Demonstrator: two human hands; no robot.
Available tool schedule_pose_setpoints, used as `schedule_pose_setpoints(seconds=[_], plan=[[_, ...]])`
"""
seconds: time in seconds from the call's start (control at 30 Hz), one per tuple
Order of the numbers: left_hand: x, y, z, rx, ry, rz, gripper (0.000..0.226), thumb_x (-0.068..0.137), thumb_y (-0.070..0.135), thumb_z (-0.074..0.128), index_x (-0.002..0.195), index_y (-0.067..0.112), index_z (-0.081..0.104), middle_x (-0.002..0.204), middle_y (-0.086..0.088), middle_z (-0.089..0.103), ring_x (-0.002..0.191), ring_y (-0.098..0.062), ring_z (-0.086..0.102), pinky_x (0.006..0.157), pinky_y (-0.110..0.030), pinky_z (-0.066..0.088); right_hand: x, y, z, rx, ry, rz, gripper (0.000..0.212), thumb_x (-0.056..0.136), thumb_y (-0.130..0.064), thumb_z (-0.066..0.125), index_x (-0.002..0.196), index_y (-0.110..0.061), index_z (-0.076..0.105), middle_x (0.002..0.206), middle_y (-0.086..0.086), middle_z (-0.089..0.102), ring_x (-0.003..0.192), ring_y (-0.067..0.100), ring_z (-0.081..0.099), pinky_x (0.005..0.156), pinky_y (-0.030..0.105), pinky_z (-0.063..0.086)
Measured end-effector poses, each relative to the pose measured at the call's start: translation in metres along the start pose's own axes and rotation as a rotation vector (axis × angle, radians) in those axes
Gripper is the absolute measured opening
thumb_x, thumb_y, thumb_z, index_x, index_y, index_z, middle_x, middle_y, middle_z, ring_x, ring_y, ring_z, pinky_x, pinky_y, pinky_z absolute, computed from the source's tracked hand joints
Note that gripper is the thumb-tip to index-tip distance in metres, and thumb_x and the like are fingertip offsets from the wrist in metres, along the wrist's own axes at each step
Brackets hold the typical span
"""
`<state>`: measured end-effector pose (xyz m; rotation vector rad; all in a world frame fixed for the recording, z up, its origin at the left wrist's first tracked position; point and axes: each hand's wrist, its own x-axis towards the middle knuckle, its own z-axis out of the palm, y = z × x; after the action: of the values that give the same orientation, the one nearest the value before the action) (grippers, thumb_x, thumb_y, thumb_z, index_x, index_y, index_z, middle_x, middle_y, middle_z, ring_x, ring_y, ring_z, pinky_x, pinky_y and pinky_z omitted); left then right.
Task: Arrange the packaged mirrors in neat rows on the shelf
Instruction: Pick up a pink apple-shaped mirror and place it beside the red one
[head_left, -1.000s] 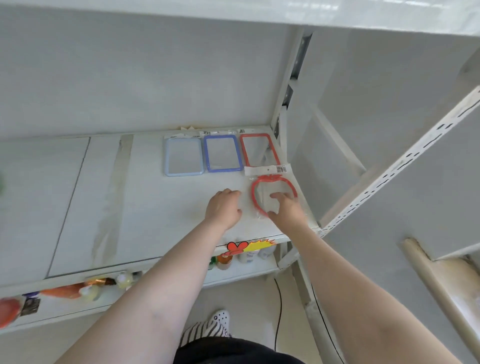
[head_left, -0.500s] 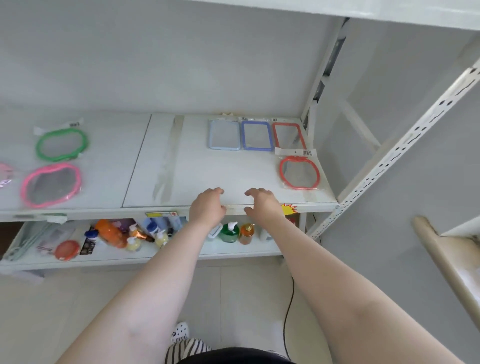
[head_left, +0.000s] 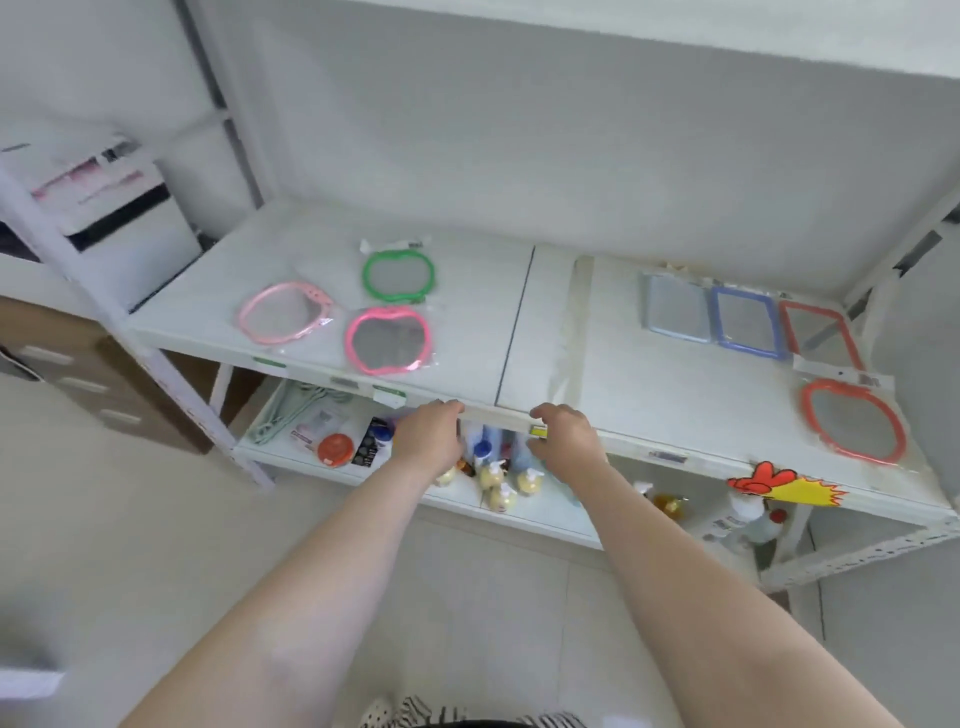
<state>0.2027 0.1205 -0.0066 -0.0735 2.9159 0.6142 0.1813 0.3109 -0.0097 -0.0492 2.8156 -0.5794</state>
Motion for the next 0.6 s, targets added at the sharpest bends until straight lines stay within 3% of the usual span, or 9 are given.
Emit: schedule_pose_setpoints(seconds=[0.17, 0.27, 0.47, 0.6], plan=[[-0.001, -0.105, -0.042, -0.021, 0.025, -0.082, 0.038, 0.076, 0.017, 0.049, 0.110, 0.025, 0.063, 0.109, -0.006, 0.068, 0.108, -0.031, 0.061, 0.081, -0.035, 0.051, 0.017, -0.092, 0.043, 0.003, -0.032, -0.042, 0.046, 0.088, -0.019, 0.058, 0.134, -0.020, 0.050, 0.130, 0.008, 0.054, 0.121, 0.027, 0.050, 0.097, 0.037, 0.047], [-0.001, -0.143, -0.056, -0.042, 0.032, -0.102, 0.045, 0.074, 0.018, 0.048, 0.113, 0.034, 0.061, 0.105, 0.000, 0.069, 0.102, -0.030, 0.064, 0.073, -0.032, 0.049, 0.027, -0.132, 0.059, -0.025, -0.033, -0.062, 0.045, 0.089, -0.019, 0.056, 0.134, -0.020, 0.050, 0.129, 0.007, 0.054, 0.124, 0.025, 0.046, 0.096, 0.035, 0.044], [0.014, -0.195, -0.068, -0.050, 0.072, -0.169, 0.043, 0.083, 0.009, 0.053, 0.126, 0.012, 0.056, 0.125, -0.010, 0.061, 0.115, -0.032, 0.057, 0.090, -0.039, 0.050, 0.061, -0.195, 0.078, -0.043, -0.047, -0.140, 0.045, 0.089, -0.020, 0.059, 0.133, -0.021, 0.051, 0.131, 0.005, 0.054, 0.125, 0.024, 0.047, 0.097, 0.036, 0.045], [0.036, -0.228, -0.079, -0.055, 0.070, -0.213, 0.044, 0.088, 0.016, 0.052, 0.132, 0.016, 0.051, 0.127, -0.007, 0.060, 0.116, -0.028, 0.056, 0.090, -0.039, 0.050, 0.098, -0.231, 0.088, -0.064, -0.095, -0.195, 0.044, 0.088, -0.018, 0.059, 0.132, -0.020, 0.051, 0.133, 0.009, 0.052, 0.121, 0.026, 0.051, 0.095, 0.037, 0.047]])
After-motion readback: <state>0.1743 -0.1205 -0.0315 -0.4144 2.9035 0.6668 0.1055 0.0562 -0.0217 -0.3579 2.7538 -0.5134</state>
